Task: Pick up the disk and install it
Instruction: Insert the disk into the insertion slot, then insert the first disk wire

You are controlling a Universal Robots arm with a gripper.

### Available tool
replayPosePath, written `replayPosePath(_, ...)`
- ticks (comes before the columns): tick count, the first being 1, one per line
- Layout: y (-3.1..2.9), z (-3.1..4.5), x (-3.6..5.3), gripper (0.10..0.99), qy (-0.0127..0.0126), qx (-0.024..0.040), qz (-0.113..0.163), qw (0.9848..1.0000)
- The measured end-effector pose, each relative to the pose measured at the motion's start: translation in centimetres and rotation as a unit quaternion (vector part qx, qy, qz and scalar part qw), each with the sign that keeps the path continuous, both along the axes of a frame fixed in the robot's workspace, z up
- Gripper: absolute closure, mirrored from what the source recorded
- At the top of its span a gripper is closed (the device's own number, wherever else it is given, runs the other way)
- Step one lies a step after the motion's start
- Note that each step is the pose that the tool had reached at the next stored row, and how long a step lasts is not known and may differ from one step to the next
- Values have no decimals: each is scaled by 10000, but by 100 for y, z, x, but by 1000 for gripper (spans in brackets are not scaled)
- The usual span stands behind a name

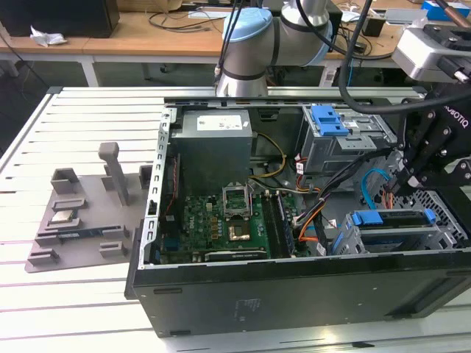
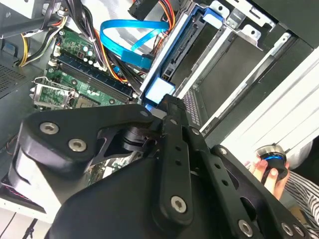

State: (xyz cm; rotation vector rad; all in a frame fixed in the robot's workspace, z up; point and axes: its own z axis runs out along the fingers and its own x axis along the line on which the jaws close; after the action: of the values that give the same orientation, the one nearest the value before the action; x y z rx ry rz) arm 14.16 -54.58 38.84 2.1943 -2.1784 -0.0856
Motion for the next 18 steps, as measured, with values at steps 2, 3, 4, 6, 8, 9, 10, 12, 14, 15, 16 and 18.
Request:
replayPosePath(2,0,-1,0,980,0,0,0,10000)
replayPosePath(3,0,-1,0,980,0,0,0,10000)
replayPosePath(4,0,-2,0,980,0,0,0,10000)
replayPosePath(6,0,-3,2,980,0,1,0,10000)
replayPosePath(8,15,-5,127,980,3,1,0,10000)
replayPosePath(9,24,-6,166,980,5,1,0,10000)
replayPosePath(10,37,-7,203,980,7,0,0,10000)
replayPosePath(12,89,-12,287,980,9,-2,0,10000)
replayPosePath(14,158,-16,356,980,10,-9,0,10000)
replayPosePath(15,186,-19,383,980,10,-11,0,10000)
replayPosePath(16,223,-24,414,980,11,-13,0,10000)
replayPosePath(18,345,-72,446,980,12,-18,0,10000)
